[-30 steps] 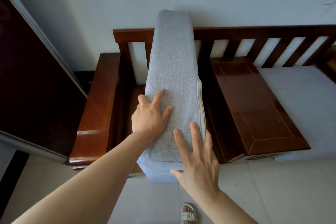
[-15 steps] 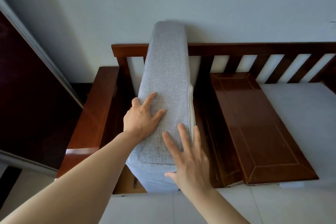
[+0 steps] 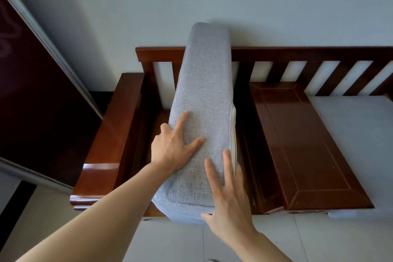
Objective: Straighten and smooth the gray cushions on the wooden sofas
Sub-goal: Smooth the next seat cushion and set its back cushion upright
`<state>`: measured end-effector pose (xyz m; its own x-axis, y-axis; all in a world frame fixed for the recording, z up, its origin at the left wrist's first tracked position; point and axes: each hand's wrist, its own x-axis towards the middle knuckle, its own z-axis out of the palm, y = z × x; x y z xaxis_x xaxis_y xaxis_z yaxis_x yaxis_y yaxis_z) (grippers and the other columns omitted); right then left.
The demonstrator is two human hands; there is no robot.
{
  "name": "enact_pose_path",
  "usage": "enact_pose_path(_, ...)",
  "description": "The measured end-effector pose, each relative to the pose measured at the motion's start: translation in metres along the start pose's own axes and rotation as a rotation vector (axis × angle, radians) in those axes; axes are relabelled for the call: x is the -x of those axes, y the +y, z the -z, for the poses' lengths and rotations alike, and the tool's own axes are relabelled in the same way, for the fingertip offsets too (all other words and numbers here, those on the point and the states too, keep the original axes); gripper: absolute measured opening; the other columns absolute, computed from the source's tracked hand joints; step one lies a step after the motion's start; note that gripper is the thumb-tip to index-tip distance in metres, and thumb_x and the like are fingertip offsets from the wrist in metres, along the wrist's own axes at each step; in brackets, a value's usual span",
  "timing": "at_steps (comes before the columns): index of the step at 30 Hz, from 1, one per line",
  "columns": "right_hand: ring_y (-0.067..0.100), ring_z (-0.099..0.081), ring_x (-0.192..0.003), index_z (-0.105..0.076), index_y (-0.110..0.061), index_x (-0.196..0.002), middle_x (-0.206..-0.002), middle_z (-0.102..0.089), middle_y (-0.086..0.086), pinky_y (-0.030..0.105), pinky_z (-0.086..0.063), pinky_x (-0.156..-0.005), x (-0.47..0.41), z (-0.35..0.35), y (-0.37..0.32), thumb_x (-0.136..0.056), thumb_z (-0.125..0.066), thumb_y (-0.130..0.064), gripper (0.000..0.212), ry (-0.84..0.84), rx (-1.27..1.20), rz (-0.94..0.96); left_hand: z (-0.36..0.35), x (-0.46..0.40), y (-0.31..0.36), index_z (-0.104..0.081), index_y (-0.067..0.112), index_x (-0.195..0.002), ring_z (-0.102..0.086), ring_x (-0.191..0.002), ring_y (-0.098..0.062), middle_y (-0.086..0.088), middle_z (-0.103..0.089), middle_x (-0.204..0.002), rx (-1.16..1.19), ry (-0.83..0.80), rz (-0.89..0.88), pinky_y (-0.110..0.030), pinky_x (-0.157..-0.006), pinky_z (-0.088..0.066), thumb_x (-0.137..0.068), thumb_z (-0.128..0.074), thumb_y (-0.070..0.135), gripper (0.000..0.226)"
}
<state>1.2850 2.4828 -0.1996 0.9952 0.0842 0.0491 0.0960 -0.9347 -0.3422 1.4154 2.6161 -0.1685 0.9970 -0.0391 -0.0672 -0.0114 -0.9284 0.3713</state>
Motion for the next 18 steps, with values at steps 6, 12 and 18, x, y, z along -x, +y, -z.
enact_pose_path(6,0.05,-0.046,-0.121,-0.04,-0.02,-0.141,-0.154,-0.023,0.02,0.049,-0.056,-0.083,0.039,-0.003,-0.017,-0.023,-0.096,-0.036,0.131,-0.001,0.01,-0.04,-0.004,0.04,-0.008,-0.017,0.049,-0.144,-0.059,-0.093,-0.031,-0.006,-0.044,-0.119,0.053,0.023,-0.022,-0.037,-0.079,-0.05,-0.076,-0.048,0.076,0.079)
enact_pose_path(12,0.043,-0.039,-0.125,-0.032,-0.025,-0.143,-0.157,-0.014,0.005,0.047,-0.047,-0.099,0.015,0.012,-0.012,-0.043,-0.093,-0.034,0.118,-0.034,0.011,0.078,-0.001,0.034,-0.014,-0.005,0.049,-0.146,-0.059,-0.091,-0.032,-0.012,-0.05,-0.114,-0.027,0.02,0.057,-0.036,-0.071,-0.049,-0.078,-0.032,0.081,0.08)
enact_pose_path(18,0.055,-0.034,-0.123,-0.026,-0.022,-0.143,-0.155,-0.014,0.011,0.055,-0.04,-0.103,-0.014,0.009,-0.034,-0.045,-0.09,-0.035,0.118,-0.065,0.041,0.181,0.011,0.016,-0.045,-0.006,0.052,-0.145,-0.06,-0.095,-0.031,-0.01,-0.055,-0.113,-0.031,0.054,0.17,-0.038,-0.075,-0.051,-0.075,-0.027,0.085,0.08)
